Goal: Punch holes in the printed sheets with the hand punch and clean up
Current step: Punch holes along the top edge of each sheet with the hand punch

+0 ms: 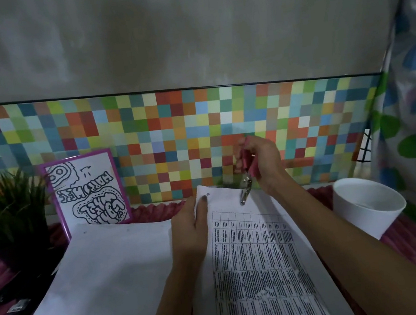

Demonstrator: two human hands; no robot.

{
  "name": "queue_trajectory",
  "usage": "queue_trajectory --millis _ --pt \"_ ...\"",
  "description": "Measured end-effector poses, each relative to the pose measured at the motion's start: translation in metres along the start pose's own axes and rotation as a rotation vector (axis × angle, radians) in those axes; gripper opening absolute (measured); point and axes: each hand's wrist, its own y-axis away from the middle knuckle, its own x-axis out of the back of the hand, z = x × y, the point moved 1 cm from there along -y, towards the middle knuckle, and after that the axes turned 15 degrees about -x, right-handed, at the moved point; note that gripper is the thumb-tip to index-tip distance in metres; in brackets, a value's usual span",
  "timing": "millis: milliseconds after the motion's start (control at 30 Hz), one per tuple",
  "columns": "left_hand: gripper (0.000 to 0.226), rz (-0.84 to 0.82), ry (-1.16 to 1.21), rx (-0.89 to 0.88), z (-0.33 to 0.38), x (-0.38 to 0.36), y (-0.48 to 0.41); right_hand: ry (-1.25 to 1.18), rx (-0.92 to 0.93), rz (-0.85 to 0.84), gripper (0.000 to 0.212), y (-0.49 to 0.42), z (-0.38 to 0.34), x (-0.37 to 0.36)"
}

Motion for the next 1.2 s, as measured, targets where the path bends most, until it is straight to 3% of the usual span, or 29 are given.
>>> queue_trajectory --millis 67,333,633,767,833,900,1033,1200 --pt "0.036 -0.001 0.056 0.027 0.001 -0.001 0.000 -0.015 0.028 0.034 0.009 -0.001 -0.004 0.008" --pt "0.031 -0.039 0.195 0.101 -0.016 -0.007 0.003 -0.045 0.044 0.061 0.011 -0.004 -0.007 0.015" --pt "0.032 -0.025 0.194 0.122 -0.011 -0.007 0.002 -0.103 0.082 0.061 0.024 -0.003 -0.003 0.011" --pt "0.043 -0.036 0.241 0.169 -0.011 -0.007 0.002 -0.071 0.125 0.125 0.022 -0.002 0.000 0.011" --pt "0.030 -0.055 0.319 0.244 -0.006 -0.005 0.000 -0.060 0.135 0.139 0.016 -0.001 0.001 0.010" --pt "0.018 -0.112 0.405 0.353 -0.001 -0.003 -0.002 -0.058 0.129 0.124 0.013 -0.001 0.002 0.009" --pt "0.022 -0.235 0.485 0.515 0.004 0.002 -0.004 -0.064 0.148 0.040 0.018 0.000 0.004 0.007" --pt "0.023 -0.213 0.330 0.502 -0.002 -0.003 -0.001 -0.062 0.128 -0.097 0.012 0.002 0.005 0.004"
